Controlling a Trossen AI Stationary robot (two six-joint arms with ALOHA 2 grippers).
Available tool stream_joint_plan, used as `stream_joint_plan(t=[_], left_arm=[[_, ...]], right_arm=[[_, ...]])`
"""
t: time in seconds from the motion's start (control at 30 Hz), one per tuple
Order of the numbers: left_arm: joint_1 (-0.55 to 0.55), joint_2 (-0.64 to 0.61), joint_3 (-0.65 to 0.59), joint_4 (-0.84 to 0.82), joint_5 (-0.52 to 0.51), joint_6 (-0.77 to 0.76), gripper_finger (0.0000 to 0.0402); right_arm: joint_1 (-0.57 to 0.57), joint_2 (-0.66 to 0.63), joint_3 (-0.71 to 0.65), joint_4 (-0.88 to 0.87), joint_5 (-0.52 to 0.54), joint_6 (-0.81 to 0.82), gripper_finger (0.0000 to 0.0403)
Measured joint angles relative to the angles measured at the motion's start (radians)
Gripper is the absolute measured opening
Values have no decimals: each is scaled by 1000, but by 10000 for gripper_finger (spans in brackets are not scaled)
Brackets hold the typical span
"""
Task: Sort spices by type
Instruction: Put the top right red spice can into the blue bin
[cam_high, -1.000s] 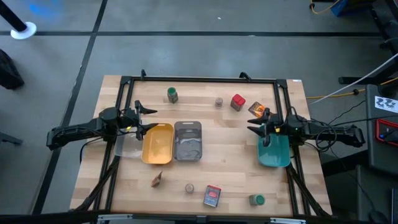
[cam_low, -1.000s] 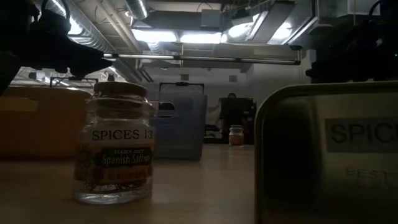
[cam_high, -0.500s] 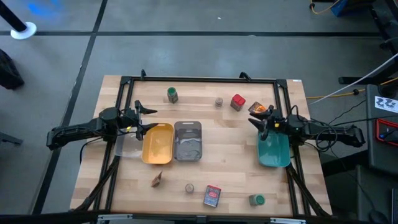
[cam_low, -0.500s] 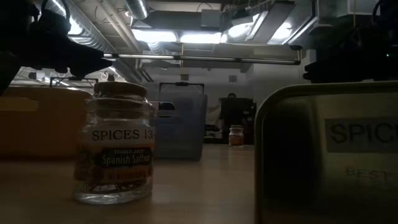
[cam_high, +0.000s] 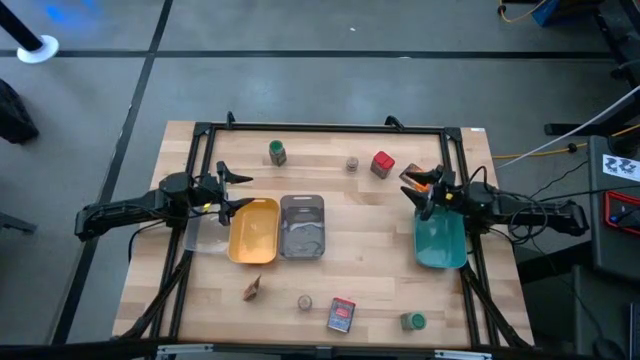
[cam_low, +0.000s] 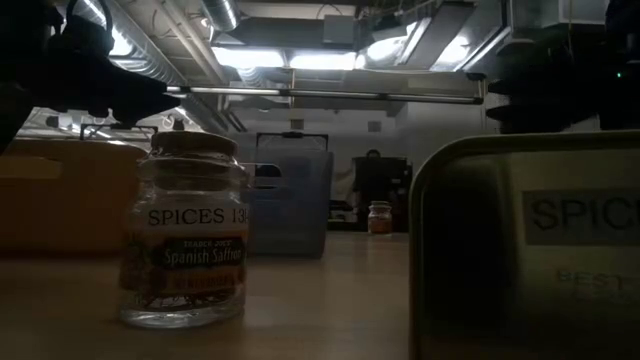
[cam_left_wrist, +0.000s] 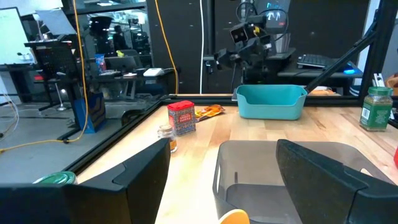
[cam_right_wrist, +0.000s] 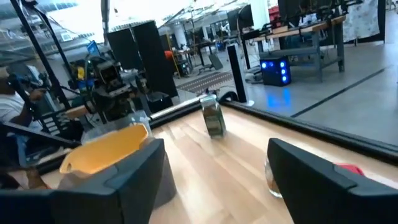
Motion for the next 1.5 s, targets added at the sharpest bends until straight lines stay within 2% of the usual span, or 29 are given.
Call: stream_joint_plan(t=[0.17, 0.63, 0.87, 1.0, 1.27, 1.5], left_arm=[[0, 0, 0, 0, 0, 0, 279], [0, 0, 0, 0, 0, 0, 279], [0, 0, 0, 0, 0, 0, 279], [0, 0, 0, 0, 0, 0, 279], [0, 0, 0, 0, 0, -11, 279], [0, 0, 0, 0, 0, -13, 279]], right_arm=[[0, 70, 39, -1, 29, -22, 291], [0, 373, 190, -20, 256, -24, 292], [-21, 492, 304, -103, 299, -23, 292], [-110, 559, 369, -174, 261, -21, 292], [-340, 684, 467, -250, -19, -19, 292], [-448, 815, 470, -256, -125, -19, 292]])
